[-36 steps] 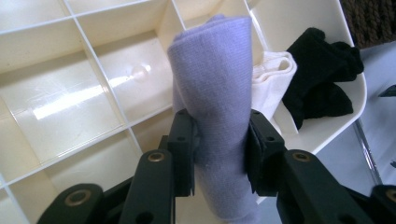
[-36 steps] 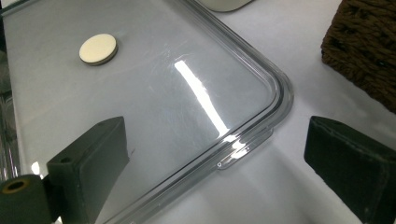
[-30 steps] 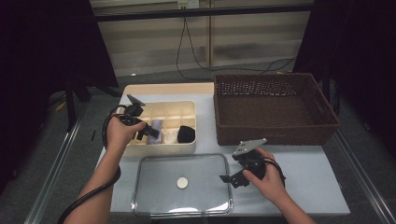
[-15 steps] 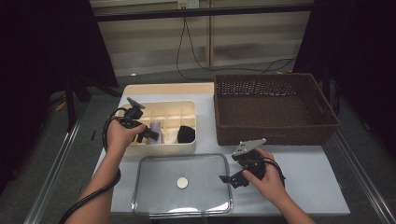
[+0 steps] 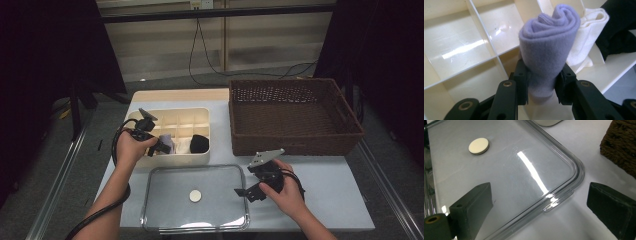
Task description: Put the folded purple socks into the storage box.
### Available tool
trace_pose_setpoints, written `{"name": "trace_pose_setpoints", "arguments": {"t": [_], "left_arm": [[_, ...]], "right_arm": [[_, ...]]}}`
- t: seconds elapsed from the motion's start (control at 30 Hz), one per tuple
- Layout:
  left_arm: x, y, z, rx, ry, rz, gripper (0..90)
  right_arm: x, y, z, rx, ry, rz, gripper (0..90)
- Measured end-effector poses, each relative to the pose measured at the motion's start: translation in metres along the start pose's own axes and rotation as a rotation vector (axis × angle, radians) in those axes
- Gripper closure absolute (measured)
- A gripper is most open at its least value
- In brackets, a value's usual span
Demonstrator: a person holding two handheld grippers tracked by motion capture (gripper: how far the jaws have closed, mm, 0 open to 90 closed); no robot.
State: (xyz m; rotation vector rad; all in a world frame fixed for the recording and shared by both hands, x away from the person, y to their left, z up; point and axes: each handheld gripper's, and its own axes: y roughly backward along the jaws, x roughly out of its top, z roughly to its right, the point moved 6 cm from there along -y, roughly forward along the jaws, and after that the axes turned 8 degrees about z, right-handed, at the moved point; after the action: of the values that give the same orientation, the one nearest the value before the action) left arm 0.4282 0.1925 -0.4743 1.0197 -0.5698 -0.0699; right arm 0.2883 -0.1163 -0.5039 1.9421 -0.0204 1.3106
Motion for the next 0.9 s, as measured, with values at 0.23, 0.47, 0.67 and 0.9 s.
{"name": "trace_pose_setpoints", "arguments": {"t": [0.23,0.47,0.67,0.9], "left_arm": [[-0.002,-0.002,0.0,0.008,-0.009,-0.001,67.4],[-0.001,-0.002,0.001,0.009,-0.015,-0.015,66.8],[0.0,0.001,0.003,-0.004,-0.007,0.0,61.4],[0.003,0.011,0.005,-0.002,-0.012,0.002,54.0]], "right_arm": [[0.0,-0.001,0.0,0.003,0.001,0.002,6.1],[0.0,-0.001,-0.001,0.005,0.001,-0.002,6.0],[0.0,0.0,-0.002,0.001,0.007,-0.003,6.1],[0.001,0.0,-0.002,0.009,0.01,-0.001,6.1]]}}
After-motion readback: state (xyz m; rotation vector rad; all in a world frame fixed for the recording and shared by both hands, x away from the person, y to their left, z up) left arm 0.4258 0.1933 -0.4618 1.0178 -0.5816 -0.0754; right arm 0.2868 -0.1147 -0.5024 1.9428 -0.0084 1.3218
